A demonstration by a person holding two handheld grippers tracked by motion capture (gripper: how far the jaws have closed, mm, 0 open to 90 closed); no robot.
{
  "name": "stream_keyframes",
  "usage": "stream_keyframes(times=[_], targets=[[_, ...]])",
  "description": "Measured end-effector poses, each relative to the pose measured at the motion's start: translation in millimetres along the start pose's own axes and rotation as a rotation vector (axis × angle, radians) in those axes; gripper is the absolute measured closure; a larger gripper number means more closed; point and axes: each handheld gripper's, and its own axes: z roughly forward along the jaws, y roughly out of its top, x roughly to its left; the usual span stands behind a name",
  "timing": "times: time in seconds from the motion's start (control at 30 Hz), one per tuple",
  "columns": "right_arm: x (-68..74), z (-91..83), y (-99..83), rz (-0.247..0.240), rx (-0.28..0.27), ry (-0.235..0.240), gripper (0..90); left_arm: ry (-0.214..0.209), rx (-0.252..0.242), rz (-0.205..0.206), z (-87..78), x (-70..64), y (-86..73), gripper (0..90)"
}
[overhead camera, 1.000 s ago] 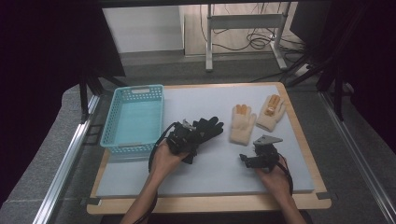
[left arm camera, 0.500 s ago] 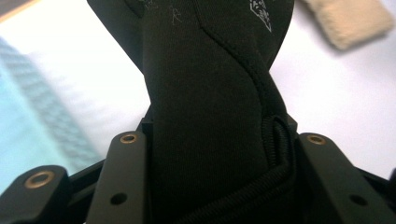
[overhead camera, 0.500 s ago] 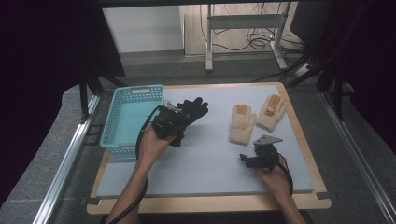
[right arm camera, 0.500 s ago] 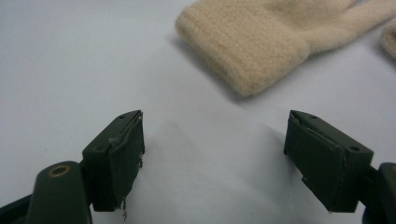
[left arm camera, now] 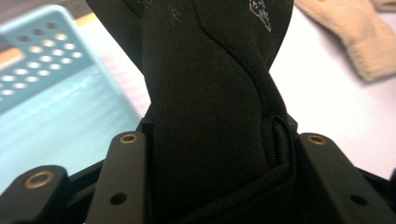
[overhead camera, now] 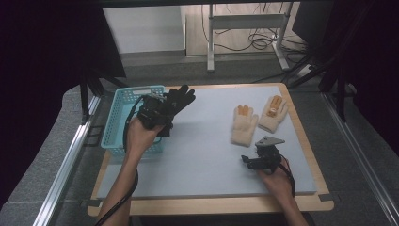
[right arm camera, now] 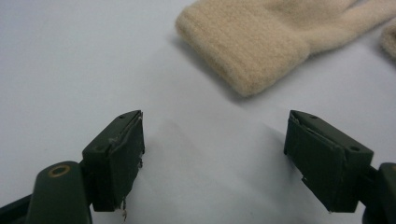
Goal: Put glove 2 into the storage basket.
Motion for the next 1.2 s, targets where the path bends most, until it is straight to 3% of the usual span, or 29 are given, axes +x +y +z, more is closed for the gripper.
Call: stream_keyframes(times=[0.4,0.6,0.77,0.97,1.2], targets=[[0.0,0.0,0.0,0.000,0.000,0.000,19.6,0.080,0.014,-0.064,-11.3,32.3,-4.0,55.3],[-0.1,0.1,0.0,0.000,-0.001,0.001,19.6,0.142,0.032,-0.128,-15.6,60.4,-16.1,55.2],[0.0,0.0,0.0,0.000,0.000,0.000,19.6,0.164,0.048,-0.172,-15.2,77.2,-25.0,55.0],[0.0,0.0,0.0,0.000,-0.001,0.001,19.6,0.196,0.110,-0.241,-3.7,102.3,-41.2,54.5],[0.0,0.1,0.0,0.000,-0.001,0.001,19.6,0.221,0.179,-0.283,13.3,120.6,-52.7,54.2]])
